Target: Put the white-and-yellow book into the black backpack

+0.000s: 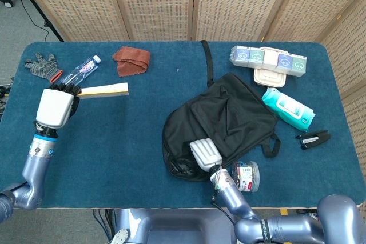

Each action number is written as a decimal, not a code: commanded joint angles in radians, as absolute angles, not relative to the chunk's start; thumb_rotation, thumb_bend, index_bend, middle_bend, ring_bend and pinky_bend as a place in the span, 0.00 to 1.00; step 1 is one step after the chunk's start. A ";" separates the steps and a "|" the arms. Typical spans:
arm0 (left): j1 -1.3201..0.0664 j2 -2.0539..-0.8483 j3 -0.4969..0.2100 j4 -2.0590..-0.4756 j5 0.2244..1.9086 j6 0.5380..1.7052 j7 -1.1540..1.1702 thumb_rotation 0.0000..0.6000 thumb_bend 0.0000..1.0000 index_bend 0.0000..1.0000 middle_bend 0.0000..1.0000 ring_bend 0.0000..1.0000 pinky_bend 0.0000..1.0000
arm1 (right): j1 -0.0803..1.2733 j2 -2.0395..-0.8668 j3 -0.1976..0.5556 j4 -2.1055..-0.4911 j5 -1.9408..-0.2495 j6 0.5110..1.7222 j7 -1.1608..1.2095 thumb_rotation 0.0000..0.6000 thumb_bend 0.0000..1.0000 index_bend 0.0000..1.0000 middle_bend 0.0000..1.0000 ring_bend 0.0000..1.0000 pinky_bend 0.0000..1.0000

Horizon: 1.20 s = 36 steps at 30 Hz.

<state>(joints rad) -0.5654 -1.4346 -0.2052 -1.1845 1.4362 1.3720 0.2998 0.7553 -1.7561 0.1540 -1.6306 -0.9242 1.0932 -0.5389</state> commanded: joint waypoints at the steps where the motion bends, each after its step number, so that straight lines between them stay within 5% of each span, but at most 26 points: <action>1: -0.562 -1.432 -0.203 -1.186 1.441 1.378 0.297 1.00 0.54 0.83 0.66 0.58 0.65 | 0.754 -1.756 0.161 -1.613 -0.929 1.096 -0.534 1.00 0.98 0.60 0.66 0.69 0.68; 18: -0.565 -1.457 -0.176 -1.144 1.542 1.465 0.264 1.00 0.54 0.84 0.67 0.58 0.65 | 0.712 -1.623 0.231 -1.658 -1.042 1.157 -0.434 1.00 1.00 0.62 0.69 0.73 0.71; 26: -0.591 -1.470 -0.141 -1.206 1.685 1.544 0.383 1.00 0.54 0.85 0.68 0.59 0.65 | 0.754 -1.529 0.337 -1.689 -0.926 1.141 -0.511 1.00 1.00 0.62 0.69 0.73 0.71; 36: -0.652 -1.521 -0.117 -1.286 1.813 1.508 0.609 1.00 0.54 0.87 0.69 0.60 0.66 | 0.778 -1.461 0.371 -1.747 -0.813 1.153 -0.577 1.00 1.00 0.62 0.69 0.73 0.72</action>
